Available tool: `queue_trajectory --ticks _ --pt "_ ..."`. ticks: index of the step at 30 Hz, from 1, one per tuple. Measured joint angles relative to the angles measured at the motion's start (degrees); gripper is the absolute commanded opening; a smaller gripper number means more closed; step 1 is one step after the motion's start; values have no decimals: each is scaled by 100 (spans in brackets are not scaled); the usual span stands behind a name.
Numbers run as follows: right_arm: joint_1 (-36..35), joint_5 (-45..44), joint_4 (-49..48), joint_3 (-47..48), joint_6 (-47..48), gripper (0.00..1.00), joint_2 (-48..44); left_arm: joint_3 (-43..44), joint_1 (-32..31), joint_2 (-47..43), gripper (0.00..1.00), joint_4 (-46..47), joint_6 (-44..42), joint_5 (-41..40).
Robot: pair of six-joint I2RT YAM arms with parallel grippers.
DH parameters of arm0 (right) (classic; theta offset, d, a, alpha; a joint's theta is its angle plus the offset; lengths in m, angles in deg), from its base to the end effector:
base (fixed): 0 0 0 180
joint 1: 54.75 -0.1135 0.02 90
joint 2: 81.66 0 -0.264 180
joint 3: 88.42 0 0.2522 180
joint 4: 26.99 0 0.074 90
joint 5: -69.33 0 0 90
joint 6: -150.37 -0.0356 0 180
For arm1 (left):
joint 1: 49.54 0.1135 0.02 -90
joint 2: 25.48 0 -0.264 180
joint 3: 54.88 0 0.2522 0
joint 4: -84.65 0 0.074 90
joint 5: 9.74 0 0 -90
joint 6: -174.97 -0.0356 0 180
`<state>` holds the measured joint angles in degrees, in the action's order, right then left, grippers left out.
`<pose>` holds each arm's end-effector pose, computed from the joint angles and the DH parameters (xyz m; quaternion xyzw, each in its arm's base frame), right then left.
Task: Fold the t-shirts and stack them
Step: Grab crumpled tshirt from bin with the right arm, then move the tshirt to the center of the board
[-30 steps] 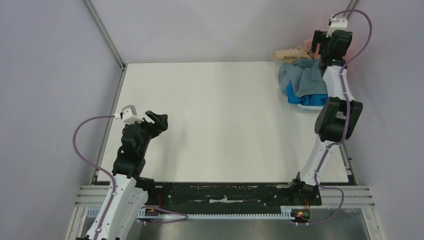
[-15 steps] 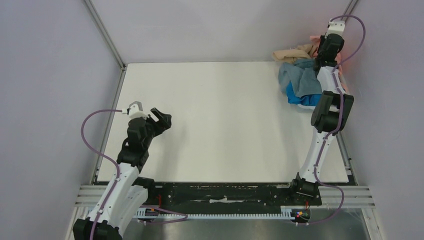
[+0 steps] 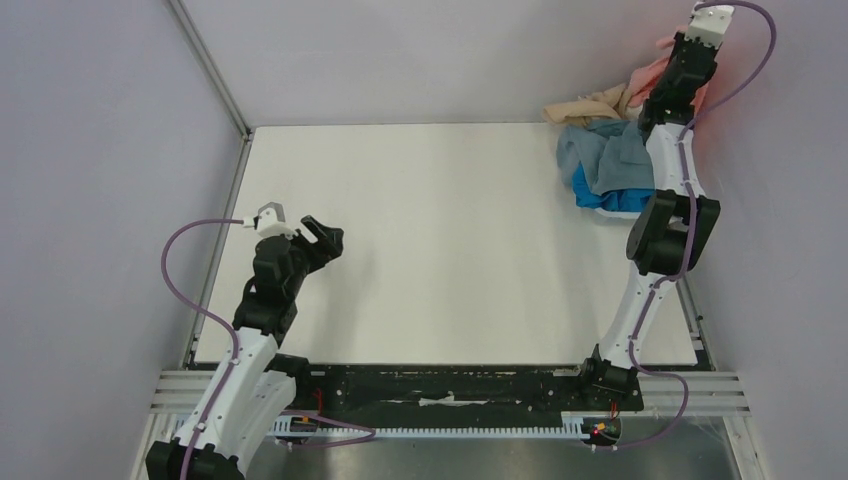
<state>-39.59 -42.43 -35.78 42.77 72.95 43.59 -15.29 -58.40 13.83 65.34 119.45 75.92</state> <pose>0.5050 -0.1505 0.3824 0.1629 0.5961 -0.2983 0.7274 0.1698 -0.0237 0.2463 -0.2018 0.7886 -0.1855 0.5505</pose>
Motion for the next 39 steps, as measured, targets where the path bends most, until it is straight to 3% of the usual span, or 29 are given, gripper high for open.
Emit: queue_trajectory --ticks 15,31,34,39 --pt "4 -103 -1952 367 638 0 -522 0 0 7 87 -7 -2 2" --pt "-116 190 -4118 166 195 0 -1567 0 0 39 88 -13 -9 2" --pt "-170 402 -4172 214 -129 0 -1814 0 0 42 88 -11 -11 17" --pt "-455 1519 -3477 474 -1067 0 -2162 0 0 61 88 -4 -11 72"
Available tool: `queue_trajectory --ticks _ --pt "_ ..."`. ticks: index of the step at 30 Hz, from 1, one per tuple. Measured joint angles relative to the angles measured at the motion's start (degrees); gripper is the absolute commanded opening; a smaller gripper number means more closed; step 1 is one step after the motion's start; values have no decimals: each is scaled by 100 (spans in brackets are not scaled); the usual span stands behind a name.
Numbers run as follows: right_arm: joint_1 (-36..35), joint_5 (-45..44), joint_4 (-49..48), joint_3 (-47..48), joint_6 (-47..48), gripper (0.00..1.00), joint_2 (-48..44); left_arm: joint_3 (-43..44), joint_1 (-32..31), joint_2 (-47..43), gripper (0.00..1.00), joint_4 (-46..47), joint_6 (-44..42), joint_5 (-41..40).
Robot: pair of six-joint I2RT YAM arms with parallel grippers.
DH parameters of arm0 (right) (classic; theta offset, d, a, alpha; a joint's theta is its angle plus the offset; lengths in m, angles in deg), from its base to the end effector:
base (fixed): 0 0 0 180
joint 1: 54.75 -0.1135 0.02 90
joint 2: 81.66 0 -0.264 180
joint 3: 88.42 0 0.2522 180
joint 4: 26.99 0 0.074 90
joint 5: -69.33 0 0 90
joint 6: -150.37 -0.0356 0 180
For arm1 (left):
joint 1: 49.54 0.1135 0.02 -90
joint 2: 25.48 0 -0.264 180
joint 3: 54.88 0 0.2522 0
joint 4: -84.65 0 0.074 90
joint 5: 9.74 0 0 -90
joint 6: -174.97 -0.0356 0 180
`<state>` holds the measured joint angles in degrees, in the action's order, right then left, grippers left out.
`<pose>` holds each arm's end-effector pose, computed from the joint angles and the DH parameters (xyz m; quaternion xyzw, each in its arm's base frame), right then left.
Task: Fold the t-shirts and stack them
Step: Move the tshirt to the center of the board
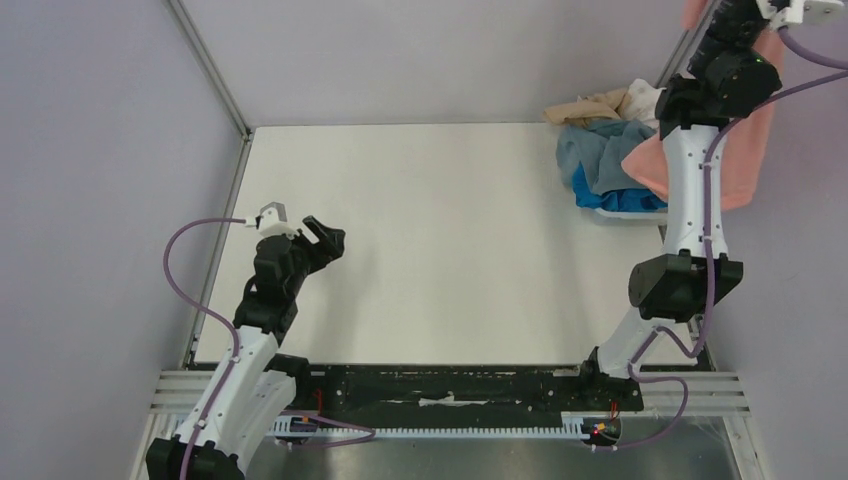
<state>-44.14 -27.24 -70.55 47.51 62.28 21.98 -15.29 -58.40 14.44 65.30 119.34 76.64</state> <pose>0.3159 -0.0633 0.6108 0.0660 0.1183 -0.1150 0.9841 0.1711 -0.0244 0.2446 -0.1981 0.7930 -0.1880 0.5446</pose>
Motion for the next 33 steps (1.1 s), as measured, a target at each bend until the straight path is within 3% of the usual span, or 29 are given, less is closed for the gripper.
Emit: queue_trajectory --ticks 4,9,17,22,28,31,33 --pt "-1071 887 844 -361 -52 0 -527 0 0 61 88 2 0 109" --pt "-2583 1880 1532 -1628 -474 0 -1329 4 0 61 88 -11 2 221" --pt "-3687 2424 1578 -2822 -1633 0 -1698 363 0 -387 88 -732 116 122" --pt "-3910 2455 1375 -4551 -2109 1 -2205 514 0 -903 89 -1298 431 -306" --pt "-3895 2470 1690 -6607 -2356 35 -2798 573 0 -1115 92 -1749 699 -673" --pt "-3895 2302 2157 -7635 -2245 61 -2979 573 0 -942 95 -1840 763 -675" --pt "-3899 1788 2855 -8183 -2116 87 -2957 564 0 -680 96 -1836 782 -654"
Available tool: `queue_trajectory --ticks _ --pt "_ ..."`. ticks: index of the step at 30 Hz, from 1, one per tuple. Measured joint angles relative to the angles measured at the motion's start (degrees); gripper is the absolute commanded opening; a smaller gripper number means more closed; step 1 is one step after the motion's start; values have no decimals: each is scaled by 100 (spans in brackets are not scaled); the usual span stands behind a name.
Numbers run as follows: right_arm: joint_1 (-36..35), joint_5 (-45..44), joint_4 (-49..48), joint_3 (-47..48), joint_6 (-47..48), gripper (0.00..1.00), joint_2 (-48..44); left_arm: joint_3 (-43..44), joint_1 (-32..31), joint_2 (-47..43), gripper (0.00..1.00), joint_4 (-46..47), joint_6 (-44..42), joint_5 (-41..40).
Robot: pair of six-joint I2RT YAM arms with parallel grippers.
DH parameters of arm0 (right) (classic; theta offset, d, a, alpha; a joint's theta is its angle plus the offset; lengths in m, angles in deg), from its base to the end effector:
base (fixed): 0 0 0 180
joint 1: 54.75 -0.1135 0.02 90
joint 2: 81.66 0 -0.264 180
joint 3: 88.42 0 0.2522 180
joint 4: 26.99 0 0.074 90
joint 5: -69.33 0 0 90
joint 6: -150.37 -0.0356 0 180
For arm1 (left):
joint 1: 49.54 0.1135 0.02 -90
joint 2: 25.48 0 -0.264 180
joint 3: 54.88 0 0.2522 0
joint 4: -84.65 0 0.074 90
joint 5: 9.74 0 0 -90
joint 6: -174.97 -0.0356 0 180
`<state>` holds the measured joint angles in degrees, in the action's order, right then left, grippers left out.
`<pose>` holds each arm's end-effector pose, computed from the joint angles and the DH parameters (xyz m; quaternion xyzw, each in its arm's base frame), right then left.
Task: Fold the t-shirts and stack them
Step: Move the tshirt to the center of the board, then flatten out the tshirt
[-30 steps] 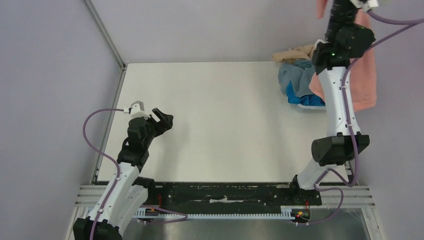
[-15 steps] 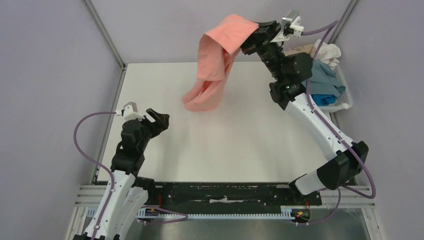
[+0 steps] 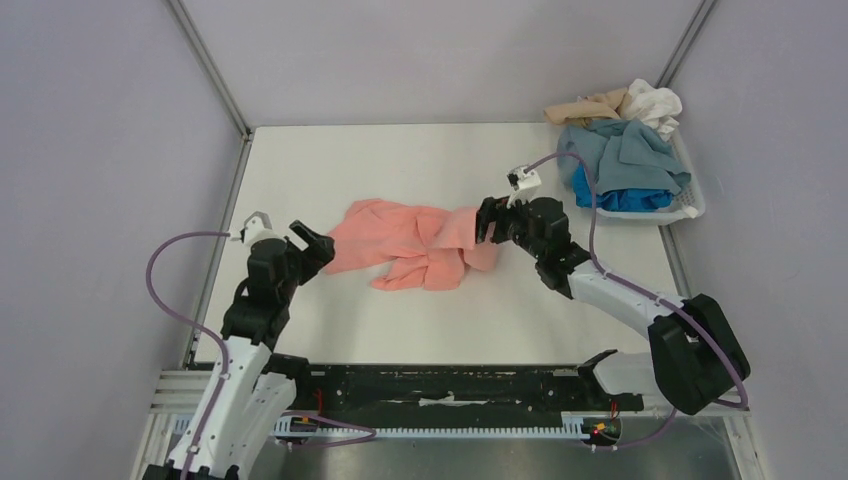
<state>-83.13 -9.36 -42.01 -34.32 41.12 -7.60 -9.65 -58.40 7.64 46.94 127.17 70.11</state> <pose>0.2545 0.1454 0.2719 -0.1248 0.7257 0.3381 0.5861 0.1431 -0.0160 0.2635 -0.2869 0.7939 -0.1612 0.5112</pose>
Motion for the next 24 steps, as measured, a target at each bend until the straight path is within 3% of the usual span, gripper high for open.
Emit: queue_trajectory --ticks 2,7,13,17,24 --pt "4 -660 743 -332 94 98 70 -31 0 317 97 35 0 37" --pt "4 -2726 2317 -560 146 98 -151 -131 0 1209 97 155 0 114" --pt "17 -4282 3215 -599 179 98 -1615 -131 0 2214 97 339 7 -157" --pt "17 -4249 3429 -868 258 98 -2430 -122 0 3018 95 588 17 -173" --pt "4 -2837 3348 -1353 348 98 -2820 103 0 4017 78 1001 37 -131"
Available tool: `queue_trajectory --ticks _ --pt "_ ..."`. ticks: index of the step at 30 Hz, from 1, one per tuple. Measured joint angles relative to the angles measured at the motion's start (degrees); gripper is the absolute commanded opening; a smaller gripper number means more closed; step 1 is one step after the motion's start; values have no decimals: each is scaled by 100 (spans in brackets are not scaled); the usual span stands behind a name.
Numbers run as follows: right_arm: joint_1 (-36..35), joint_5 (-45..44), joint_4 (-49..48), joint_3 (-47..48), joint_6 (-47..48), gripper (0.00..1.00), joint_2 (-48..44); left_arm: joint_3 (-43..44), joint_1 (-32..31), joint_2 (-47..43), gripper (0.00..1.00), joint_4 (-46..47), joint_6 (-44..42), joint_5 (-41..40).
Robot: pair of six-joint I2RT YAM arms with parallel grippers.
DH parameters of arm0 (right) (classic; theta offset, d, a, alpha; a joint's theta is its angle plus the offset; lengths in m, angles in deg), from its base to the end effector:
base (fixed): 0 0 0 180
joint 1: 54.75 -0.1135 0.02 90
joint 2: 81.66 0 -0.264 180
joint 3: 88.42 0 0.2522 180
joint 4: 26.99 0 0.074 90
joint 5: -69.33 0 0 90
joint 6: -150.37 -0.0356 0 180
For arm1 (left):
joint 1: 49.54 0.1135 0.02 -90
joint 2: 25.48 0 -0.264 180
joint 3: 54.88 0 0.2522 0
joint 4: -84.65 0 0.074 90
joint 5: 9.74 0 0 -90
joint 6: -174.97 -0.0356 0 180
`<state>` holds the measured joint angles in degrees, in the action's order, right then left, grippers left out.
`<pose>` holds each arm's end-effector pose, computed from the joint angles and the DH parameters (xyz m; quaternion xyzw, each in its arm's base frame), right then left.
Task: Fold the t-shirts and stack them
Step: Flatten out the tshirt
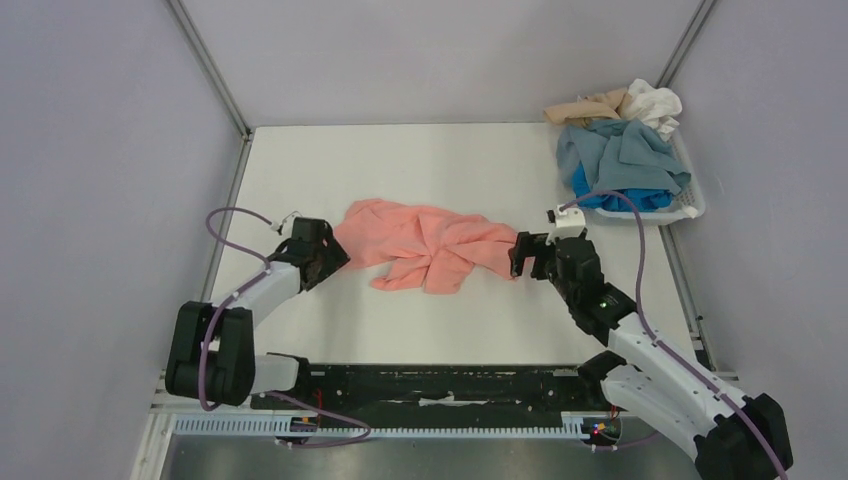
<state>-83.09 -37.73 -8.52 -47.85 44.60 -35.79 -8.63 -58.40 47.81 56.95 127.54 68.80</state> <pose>0.1688 0.0792 0.2361 -0.0101 0.8322 0.0877 0.5474 0.2299 -0.0287 0.1628 -0.3039 0.8988 -0.0450 0.3128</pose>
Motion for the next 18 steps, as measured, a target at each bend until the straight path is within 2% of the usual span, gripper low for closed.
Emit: queue_trajectory --ticks 2,4,6,7,8,9,15,18 --pt "-127 461 -111 -48 37 98 170 120 11 262 72 105 2 -22" --pt "-413 710 -269 -46 85 98 448 262 15 496 58 234 2 -28" --pt "-914 804 -382 -22 149 98 844 400 22 723 49 326 4 -35" --pt "-1189 807 -391 20 177 98 1064 479 37 848 42 352 -4 -26" --pt "-1506 796 -417 79 216 98 1322 557 46 960 26 382 -9 -35" --pt "-1742 782 -426 142 245 98 1523 627 52 1067 3 417 -11 -24" --pt "-2741 376 -496 811 323 98 2658 852 76 1471 2 697 -44 125" --pt "-2977 120 -595 1257 205 92 3300 796 92 1464 2 846 -44 240"
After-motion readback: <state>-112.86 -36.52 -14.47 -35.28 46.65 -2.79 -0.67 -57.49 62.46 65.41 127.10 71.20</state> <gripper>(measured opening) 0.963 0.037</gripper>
